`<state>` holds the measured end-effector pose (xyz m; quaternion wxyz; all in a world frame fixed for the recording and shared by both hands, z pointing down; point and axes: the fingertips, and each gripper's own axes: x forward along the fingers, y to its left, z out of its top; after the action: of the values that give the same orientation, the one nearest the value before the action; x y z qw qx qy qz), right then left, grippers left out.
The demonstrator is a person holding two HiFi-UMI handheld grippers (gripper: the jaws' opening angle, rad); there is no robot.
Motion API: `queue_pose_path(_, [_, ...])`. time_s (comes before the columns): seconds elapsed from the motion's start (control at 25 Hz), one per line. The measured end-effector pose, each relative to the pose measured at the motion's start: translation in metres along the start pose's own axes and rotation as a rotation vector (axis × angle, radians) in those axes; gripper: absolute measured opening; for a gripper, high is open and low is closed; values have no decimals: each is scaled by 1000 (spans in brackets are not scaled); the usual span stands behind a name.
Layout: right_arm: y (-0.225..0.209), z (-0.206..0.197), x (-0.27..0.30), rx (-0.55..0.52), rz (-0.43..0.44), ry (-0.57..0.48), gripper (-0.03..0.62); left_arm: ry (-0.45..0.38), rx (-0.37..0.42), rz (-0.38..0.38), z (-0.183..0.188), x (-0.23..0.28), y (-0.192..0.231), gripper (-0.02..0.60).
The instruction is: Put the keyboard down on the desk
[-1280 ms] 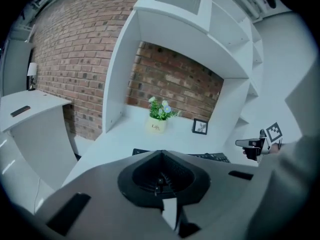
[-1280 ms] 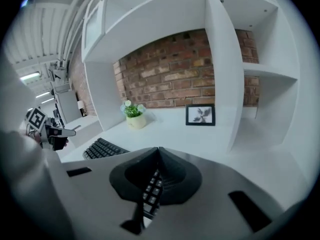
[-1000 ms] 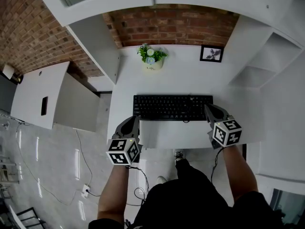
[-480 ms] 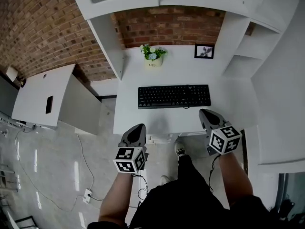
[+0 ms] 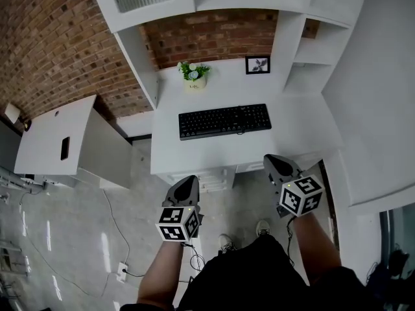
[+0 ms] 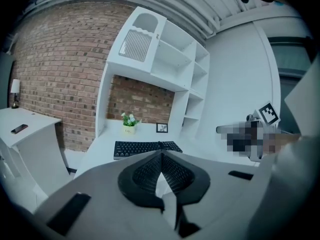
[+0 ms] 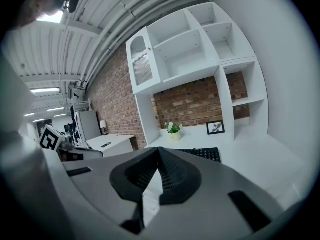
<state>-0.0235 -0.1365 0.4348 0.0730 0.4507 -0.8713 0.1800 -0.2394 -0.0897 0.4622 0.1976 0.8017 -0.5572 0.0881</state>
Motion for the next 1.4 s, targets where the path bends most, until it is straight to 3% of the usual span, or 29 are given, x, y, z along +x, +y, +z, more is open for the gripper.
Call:
queue_pose_path(0.4, [13,-6,-49,0,61,-13,18,-10,-6,27,-19,-36,-46,17])
queue_pose_path(0.92, [-17,-20,-121,-12,156,9,17,-37,-29,87,-30,-48,-137,17])
queue_pose_path(1.4, [-41,-31,-161,-22,220,15,17,-62,-36,139,-40,-52,-190,17])
